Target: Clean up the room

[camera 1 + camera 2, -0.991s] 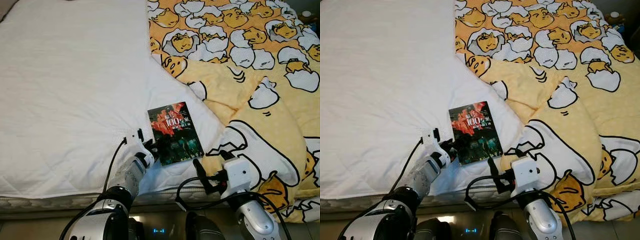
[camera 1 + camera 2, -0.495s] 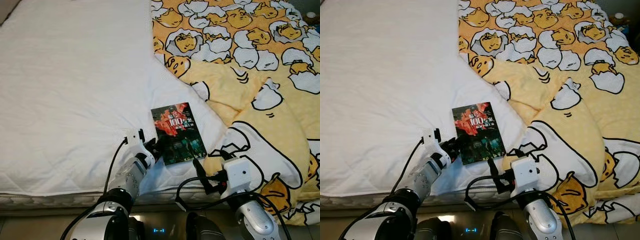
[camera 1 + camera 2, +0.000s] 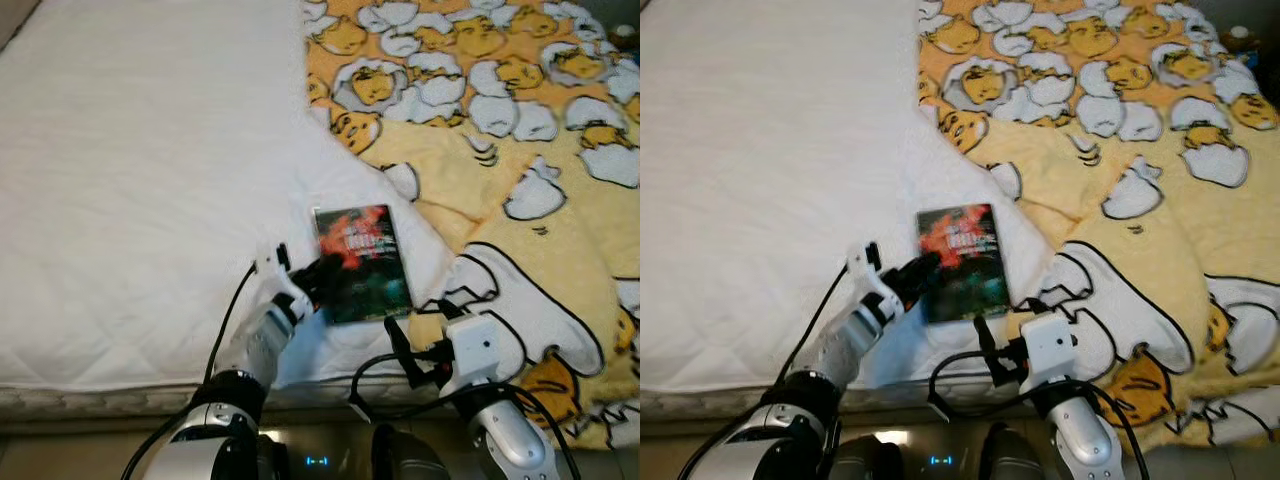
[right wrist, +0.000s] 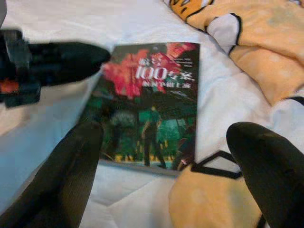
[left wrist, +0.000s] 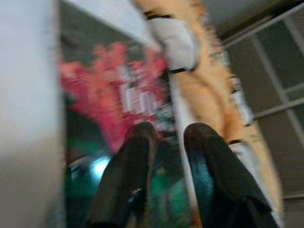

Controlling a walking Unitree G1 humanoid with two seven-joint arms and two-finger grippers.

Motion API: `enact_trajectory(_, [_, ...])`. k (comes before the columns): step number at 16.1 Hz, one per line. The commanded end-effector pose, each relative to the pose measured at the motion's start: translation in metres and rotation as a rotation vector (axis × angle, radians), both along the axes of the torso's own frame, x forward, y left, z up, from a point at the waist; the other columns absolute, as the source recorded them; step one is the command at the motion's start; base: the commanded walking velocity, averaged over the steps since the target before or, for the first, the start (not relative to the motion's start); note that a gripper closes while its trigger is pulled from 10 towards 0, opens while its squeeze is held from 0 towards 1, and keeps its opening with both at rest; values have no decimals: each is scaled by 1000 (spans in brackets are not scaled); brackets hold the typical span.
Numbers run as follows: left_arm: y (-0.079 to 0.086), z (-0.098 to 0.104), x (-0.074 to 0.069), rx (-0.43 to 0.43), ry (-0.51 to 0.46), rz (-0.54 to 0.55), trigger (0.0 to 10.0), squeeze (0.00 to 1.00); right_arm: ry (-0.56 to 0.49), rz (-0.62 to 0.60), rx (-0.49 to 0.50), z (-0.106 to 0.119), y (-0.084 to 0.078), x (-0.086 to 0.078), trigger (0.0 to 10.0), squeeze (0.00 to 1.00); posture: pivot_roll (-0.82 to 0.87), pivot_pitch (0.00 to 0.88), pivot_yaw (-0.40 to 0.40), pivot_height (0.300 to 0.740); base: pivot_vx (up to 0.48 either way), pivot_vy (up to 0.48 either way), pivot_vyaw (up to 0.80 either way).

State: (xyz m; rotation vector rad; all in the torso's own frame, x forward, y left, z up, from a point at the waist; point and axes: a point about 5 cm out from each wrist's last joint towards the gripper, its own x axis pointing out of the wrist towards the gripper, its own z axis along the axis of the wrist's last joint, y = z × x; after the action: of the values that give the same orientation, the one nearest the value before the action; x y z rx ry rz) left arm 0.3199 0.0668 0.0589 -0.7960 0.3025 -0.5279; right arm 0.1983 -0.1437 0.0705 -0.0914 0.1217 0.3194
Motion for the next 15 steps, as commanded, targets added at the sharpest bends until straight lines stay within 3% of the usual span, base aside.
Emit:
enact_trajectory(1, [-47,19,-7,-172,-14,-72,0,0,2,4,-12,-2,0,0,10000,0,-167,176,34,727,0,0,0])
enact_trajectory(3, [-43,28,-5,-201,-36,-61,0,0,0,6,-12,-2,0,1,10000,0,-162,170,33,727,0,0,0])
enact_trajectory(5, [-34,36,-6,-174,-70,-60,0,0,-3,9,-13,-2,1,3,10000,0,-153,159,32,727,0,0,0])
enact_trajectory(6, [-29,31,-6,-25,-104,-73,0,0,-6,13,-12,-2,2,5,10000,0,-151,156,31,727,0,0,0])
enact_trajectory(7, [-21,23,-8,193,-160,-60,10000,0,-12,13,-12,-1,2,6,10000,0,-149,155,31,727,0,0,0])
enact_trajectory(8, [-18,20,-8,296,-195,-58,10000,0,-14,12,-12,-1,2,6,10000,0,-149,155,31,727,0,0,0])
enact_trajectory(9, [-9,12,-10,579,-309,-67,10000,1000,-29,2,-2,0,1,7,10000,0,-145,159,31,727,0,0,0])
enact_trajectory(10, [-1,8,-7,644,-297,-27,10000,1000,-39,-7,15,2,0,7,10000,0,-147,161,32,727,0,0,0])
enact_trajectory(15, [13,8,-1,745,-313,73,10000,1000,-188,-157,-14,15,-18,10,10000,0,-153,169,44,727,0,0,0])
